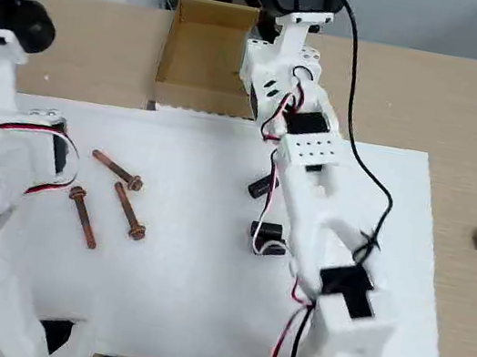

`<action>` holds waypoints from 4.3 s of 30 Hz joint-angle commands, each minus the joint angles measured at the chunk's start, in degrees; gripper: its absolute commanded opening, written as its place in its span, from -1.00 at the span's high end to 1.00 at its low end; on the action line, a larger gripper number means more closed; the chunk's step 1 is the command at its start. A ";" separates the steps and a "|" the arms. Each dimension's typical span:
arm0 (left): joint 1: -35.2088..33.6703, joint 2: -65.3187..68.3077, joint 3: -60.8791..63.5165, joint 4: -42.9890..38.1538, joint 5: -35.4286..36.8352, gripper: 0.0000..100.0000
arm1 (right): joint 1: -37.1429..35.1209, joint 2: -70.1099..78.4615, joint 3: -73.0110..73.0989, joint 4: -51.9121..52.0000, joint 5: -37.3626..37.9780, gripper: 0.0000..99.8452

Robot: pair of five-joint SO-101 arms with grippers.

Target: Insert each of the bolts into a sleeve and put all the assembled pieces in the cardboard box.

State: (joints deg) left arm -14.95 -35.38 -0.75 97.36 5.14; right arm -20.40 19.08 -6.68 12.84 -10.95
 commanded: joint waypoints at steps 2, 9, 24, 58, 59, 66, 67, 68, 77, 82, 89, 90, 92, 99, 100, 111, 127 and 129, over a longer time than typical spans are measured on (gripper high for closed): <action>-0.53 -0.62 0.66 0.09 -0.44 0.99 | 0.13 4.18 -8.88 -1.71 -0.53 0.98; -0.79 -0.62 0.75 0.09 -0.44 0.99 | 0.75 11.12 -10.55 -1.89 -0.53 0.98; -0.53 0.00 3.21 -0.09 2.90 0.99 | 0.75 12.79 -10.64 -1.63 -4.75 0.62; -5.36 36.40 12.00 -5.54 18.11 0.72 | 1.01 -10.59 -10.29 59.56 -4.92 0.62; -5.36 37.36 12.00 -5.63 18.64 0.72 | 1.01 -10.59 -10.29 59.82 -4.92 0.62; -5.45 42.55 12.18 -9.58 19.16 0.72 | 1.01 -10.59 -10.29 60.26 -4.92 0.62; -5.45 43.16 12.18 -10.02 19.16 0.72 | 1.01 -10.51 -10.29 60.26 -4.84 0.62; -5.45 43.96 12.18 -10.37 19.16 0.72 | 1.01 -10.51 -10.29 60.26 -4.84 0.62; -5.54 47.47 12.26 -13.36 19.08 0.72 | 1.01 -10.51 -10.29 60.18 -4.84 0.62; -5.45 47.47 13.49 -14.42 19.08 0.72 | 1.01 -10.51 -10.29 60.18 -4.84 0.62; -5.71 47.30 22.90 -21.45 18.90 0.72 | 0.92 -10.51 -10.29 59.82 -4.92 0.62; -5.80 47.21 23.60 -22.68 18.90 0.72 | 0.92 -10.51 -10.29 59.74 -4.92 0.62; -5.80 47.21 24.75 -24.26 18.81 0.72 | 0.92 -10.51 -10.29 59.74 -4.92 0.62; -5.80 47.47 25.27 -24.70 18.55 0.78 | 0.92 -10.51 -10.29 60.09 -4.92 0.62; -5.80 47.47 25.27 -24.70 17.67 0.84 | 0.92 -10.51 -10.29 60.09 -4.92 0.62; -5.80 46.95 23.43 -20.92 12.22 0.99 | 0.92 -10.86 -10.29 60.09 -5.01 0.62; -5.45 46.95 16.84 -14.86 10.46 0.88 | 0.57 -10.95 -10.29 60.09 -5.01 0.62; -5.71 46.95 16.75 -14.24 10.46 0.81 | 0.57 -10.95 -10.29 60.09 -5.01 0.62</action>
State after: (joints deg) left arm -20.22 12.09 16.66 81.10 16.31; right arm -19.87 11.87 -13.27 72.79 -15.34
